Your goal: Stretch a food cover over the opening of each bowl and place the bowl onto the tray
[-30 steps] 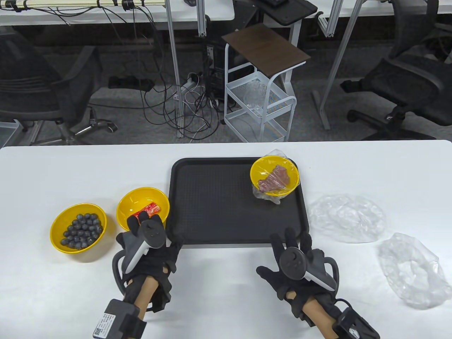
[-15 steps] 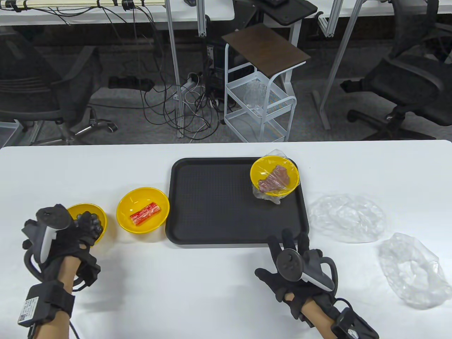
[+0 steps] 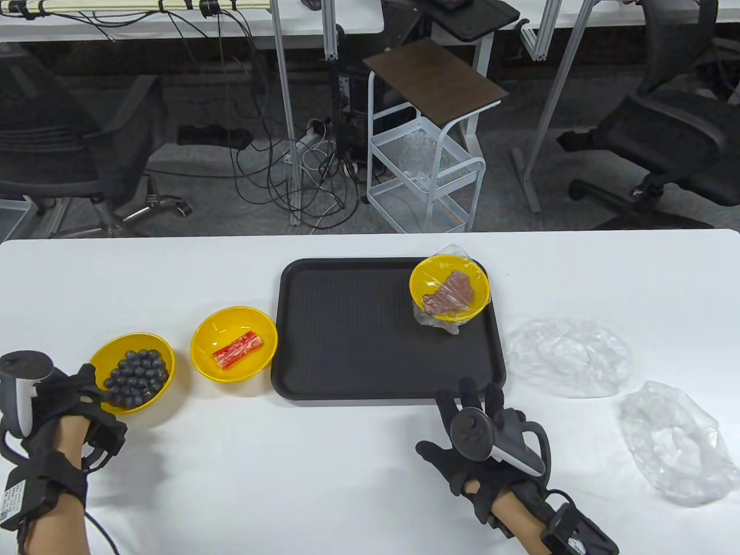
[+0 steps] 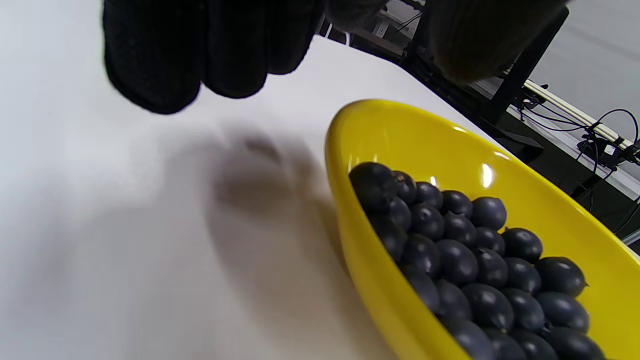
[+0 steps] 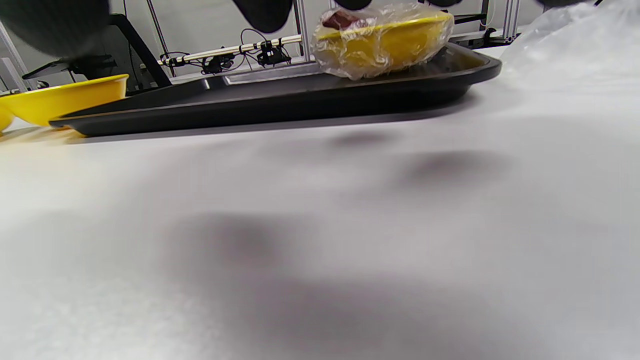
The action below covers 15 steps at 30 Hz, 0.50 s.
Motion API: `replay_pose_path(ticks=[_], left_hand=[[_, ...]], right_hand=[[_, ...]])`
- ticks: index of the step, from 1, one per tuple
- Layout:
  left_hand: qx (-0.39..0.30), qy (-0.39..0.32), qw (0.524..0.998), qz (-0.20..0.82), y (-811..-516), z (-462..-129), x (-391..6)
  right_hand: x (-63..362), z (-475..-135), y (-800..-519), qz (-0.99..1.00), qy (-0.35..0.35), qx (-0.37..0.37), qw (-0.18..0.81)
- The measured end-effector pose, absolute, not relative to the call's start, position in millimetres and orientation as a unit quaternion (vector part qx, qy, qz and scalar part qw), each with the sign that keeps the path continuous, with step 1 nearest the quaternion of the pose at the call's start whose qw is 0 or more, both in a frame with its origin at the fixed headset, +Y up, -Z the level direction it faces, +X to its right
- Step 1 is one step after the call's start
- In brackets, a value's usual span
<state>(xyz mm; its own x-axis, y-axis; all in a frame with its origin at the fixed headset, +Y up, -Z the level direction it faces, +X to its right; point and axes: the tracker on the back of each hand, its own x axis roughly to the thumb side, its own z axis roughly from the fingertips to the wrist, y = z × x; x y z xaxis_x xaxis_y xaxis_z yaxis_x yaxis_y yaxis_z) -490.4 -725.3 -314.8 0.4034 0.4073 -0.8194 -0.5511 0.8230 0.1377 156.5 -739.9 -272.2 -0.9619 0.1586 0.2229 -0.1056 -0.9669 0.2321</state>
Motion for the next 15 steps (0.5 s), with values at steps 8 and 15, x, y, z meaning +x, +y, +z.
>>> replay_pose_path(ticks=[8, 15], left_hand=[[-0.086, 0.466, 0.821, 0.318, -741, -321, -490], [-0.081, 0.471, 0.817, 0.322, -747, -324, -489]], right_hand=[[156, -272, -740, 0.984, 0.107, 0.123, 0.067], [157, -272, -740, 0.984, 0.107, 0.122, 0.068]])
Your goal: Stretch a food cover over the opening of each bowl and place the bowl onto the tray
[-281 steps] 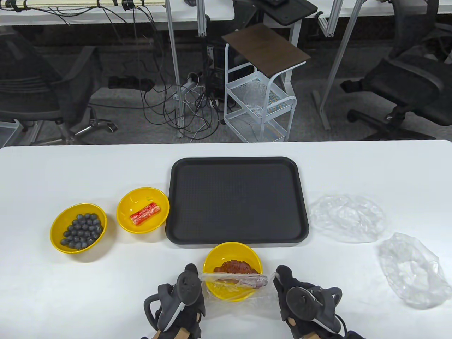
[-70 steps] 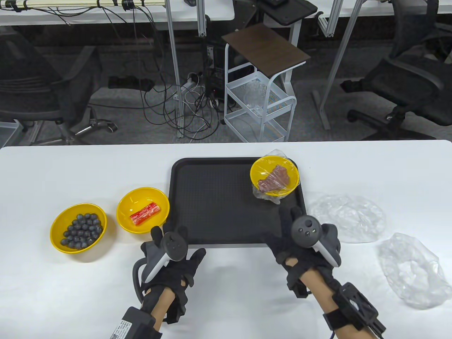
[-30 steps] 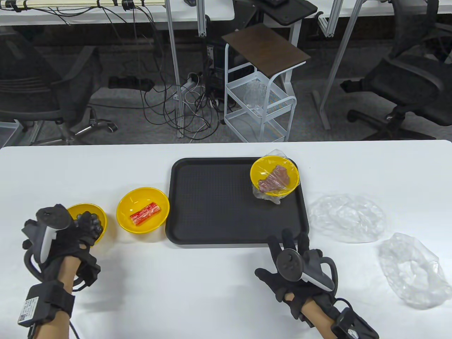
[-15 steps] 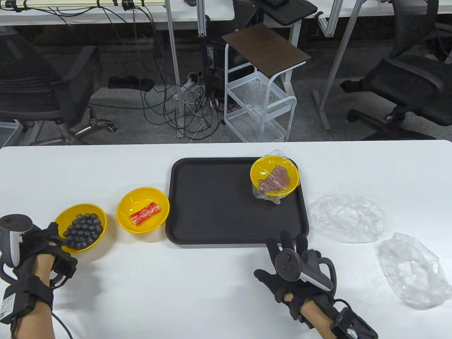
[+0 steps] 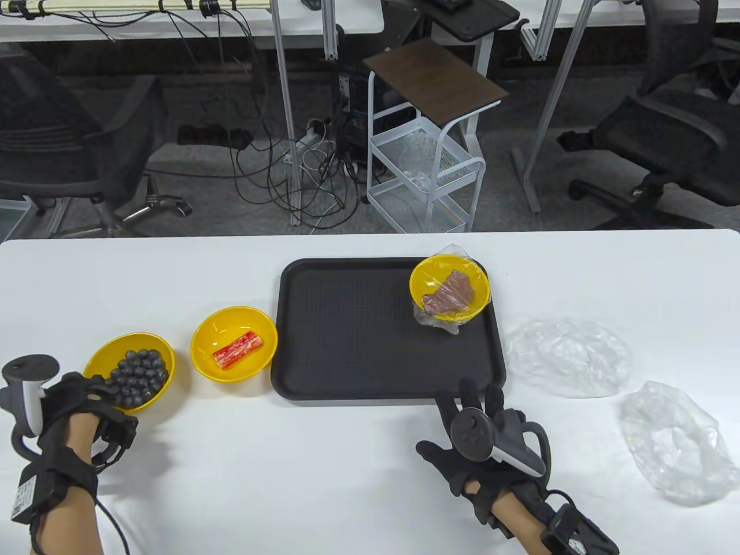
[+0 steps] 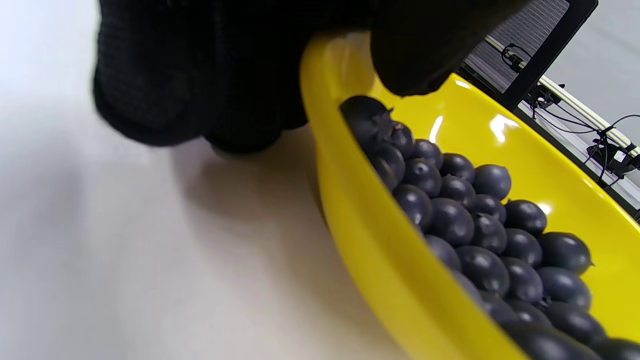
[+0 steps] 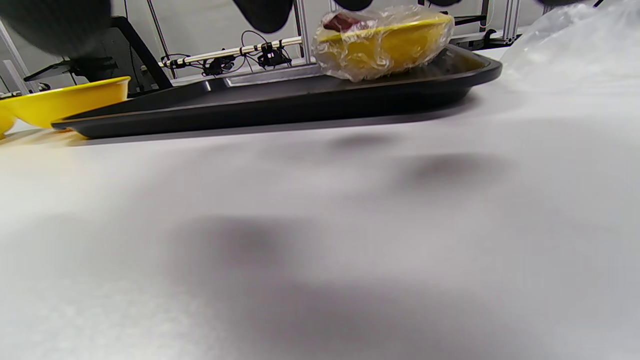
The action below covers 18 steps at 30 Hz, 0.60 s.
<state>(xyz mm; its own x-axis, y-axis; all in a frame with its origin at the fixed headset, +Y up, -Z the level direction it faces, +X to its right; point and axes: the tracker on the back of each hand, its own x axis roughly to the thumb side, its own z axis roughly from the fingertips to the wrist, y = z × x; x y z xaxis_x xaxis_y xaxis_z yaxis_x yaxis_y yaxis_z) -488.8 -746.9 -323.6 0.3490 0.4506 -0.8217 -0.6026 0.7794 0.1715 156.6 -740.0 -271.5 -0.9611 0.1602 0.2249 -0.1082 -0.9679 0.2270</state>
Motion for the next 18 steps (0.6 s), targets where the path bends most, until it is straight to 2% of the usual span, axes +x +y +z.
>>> replay_pose_path(ticks=[8, 12, 18], left_hand=[[-0.061, 0.48, 0.786, 0.385, -751, -318, -495], [-0.061, 0.479, 0.797, 0.363, -747, -314, -494], [-0.049, 0.451, 0.792, 0.408, -730, -290, -489]], right_hand=[[156, -271, -740, 0.985, 0.105, 0.122, 0.069], [157, -272, -740, 0.984, 0.103, 0.121, 0.074], [159, -270, -736, 0.985, 0.095, 0.119, 0.082]])
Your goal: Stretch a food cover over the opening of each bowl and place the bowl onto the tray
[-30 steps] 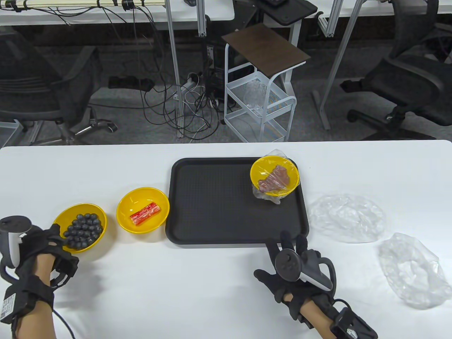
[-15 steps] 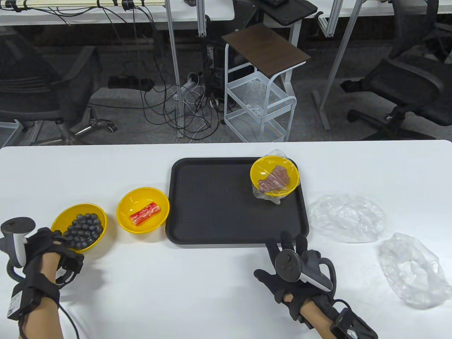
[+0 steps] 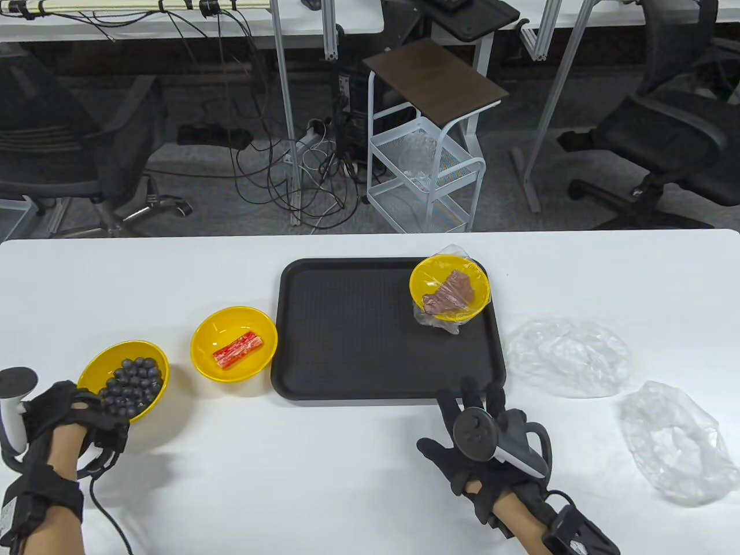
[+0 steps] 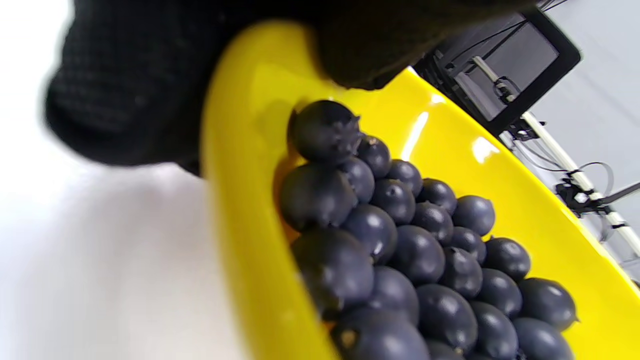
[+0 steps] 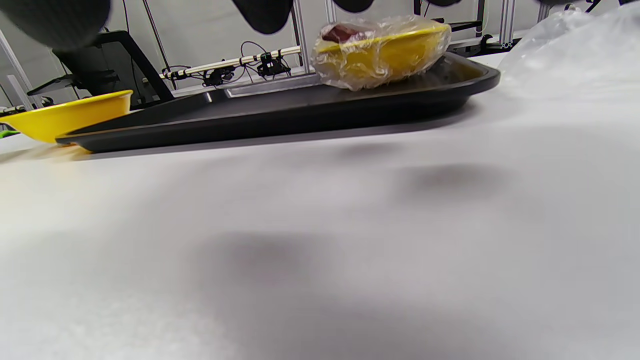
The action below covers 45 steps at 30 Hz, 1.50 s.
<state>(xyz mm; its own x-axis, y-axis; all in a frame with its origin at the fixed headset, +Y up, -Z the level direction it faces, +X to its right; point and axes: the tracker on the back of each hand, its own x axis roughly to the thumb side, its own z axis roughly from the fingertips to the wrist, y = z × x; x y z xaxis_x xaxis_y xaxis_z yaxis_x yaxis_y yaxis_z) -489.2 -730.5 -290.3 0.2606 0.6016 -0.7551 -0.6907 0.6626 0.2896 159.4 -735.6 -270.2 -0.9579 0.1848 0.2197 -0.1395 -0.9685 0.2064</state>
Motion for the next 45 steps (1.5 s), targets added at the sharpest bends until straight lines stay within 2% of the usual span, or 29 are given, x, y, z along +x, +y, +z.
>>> replay_pose_path(ticks=[4, 11, 19, 25, 35, 45], left_hand=[[-0.043, 0.414, 0.796, 0.44, -727, -275, -471], [-0.042, 0.342, 0.841, 0.418, -713, -266, -417], [-0.078, 0.228, 0.882, 0.404, -701, -279, -320], [-0.13, 0.162, 0.907, 0.367, -712, -293, -242], [-0.174, 0.109, 0.917, 0.34, -731, -309, -160], [-0.192, 0.087, 0.923, 0.321, -745, -311, -117]], right_hand=[[159, -269, -732, 0.985, 0.086, 0.123, 0.083], [163, -269, -729, 0.986, 0.081, 0.119, 0.088], [172, -273, -728, 0.987, 0.082, 0.099, 0.095], [178, -275, -727, 0.988, 0.08, 0.086, 0.1], [185, -278, -725, 0.989, 0.079, 0.073, 0.101], [189, -278, -724, 0.989, 0.084, 0.067, 0.104]])
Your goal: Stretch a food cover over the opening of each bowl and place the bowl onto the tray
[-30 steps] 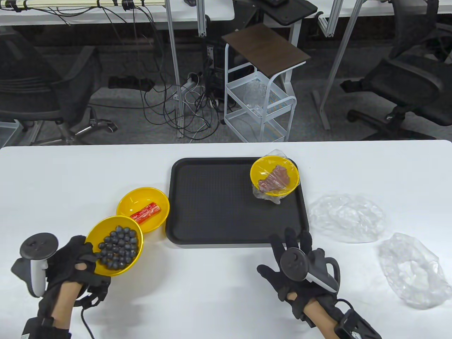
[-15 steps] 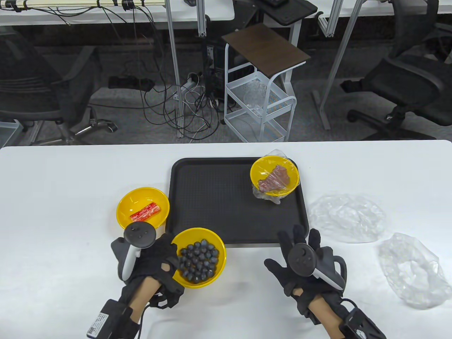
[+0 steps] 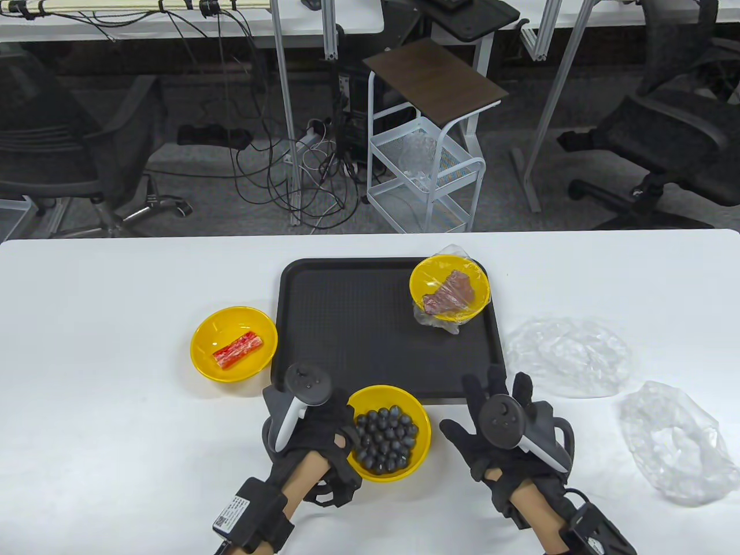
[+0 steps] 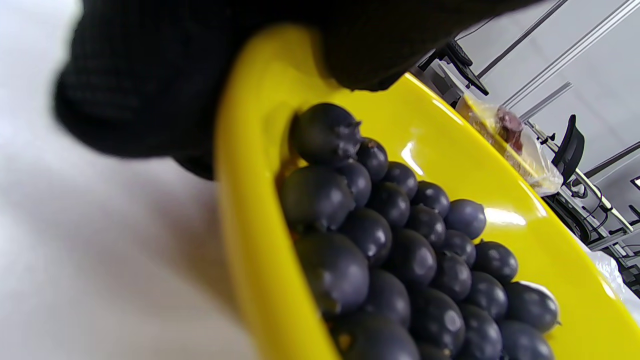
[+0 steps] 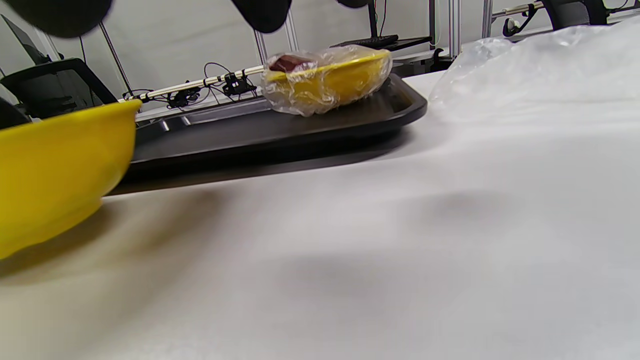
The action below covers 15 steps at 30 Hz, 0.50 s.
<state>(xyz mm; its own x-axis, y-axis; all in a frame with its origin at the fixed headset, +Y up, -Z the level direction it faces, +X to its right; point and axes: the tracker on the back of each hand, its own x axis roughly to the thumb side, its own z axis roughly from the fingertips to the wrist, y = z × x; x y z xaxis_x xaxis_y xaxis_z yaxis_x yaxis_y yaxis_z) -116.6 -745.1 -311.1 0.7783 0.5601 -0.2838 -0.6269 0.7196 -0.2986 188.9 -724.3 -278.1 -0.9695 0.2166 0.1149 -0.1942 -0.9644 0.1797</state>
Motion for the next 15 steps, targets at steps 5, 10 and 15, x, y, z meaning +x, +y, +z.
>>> replay_pose_path(ticks=[5, 10, 15], left_hand=[[-0.199, 0.085, 0.922, 0.32, -753.5, -309.1, -111.2], [-0.19, 0.085, 0.925, 0.317, -754.0, -306.8, -111.2], [-0.185, 0.087, 0.92, 0.334, -756.8, -303.7, -113.5]], right_hand=[[188.0, -278.2, -725.0, 0.989, 0.089, 0.069, 0.101], [188.5, -278.6, -724.8, 0.989, 0.091, 0.067, 0.099], [194.1, -280.8, -725.8, 0.989, 0.093, 0.056, 0.104]])
